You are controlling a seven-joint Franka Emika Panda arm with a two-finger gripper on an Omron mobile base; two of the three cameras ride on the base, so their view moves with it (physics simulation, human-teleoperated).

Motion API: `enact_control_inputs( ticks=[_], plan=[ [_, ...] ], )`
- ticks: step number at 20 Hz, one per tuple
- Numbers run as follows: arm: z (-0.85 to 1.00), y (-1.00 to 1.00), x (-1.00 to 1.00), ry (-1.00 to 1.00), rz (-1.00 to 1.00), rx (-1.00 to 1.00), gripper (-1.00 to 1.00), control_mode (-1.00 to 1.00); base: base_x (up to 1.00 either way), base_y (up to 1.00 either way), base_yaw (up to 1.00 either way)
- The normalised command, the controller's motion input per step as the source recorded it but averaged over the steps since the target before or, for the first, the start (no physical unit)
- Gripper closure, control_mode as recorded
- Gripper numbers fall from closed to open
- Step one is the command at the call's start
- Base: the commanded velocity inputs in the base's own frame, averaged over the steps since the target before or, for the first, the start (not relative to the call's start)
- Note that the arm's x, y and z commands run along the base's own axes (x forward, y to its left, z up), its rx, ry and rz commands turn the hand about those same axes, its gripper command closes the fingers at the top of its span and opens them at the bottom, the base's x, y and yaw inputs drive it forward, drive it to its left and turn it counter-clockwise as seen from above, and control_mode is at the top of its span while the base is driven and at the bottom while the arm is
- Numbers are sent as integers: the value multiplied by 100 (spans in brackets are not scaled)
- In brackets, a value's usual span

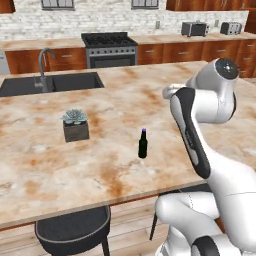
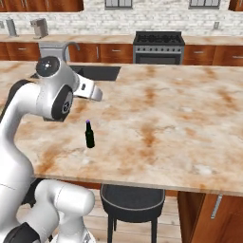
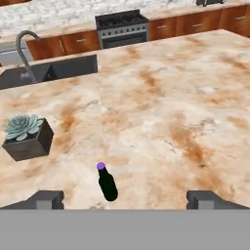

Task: Get the candle and the beer from the cabinet and move them to the dining counter.

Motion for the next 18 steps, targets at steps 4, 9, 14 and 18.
enact_control_inputs(
  ticks=[4,9,14,18],
  plan=[
    [16,-12,-64,15,-21,-10,-100,-100,0,0,0],
    [23,4,-75,10,3,-7,-100,-100,0,0,0],
    [11,25,-86,8,17,-1,-100,-100,0,0,0],
    [0,40,-80,6,15,0,-100,-100,0,0,0]
  ],
)
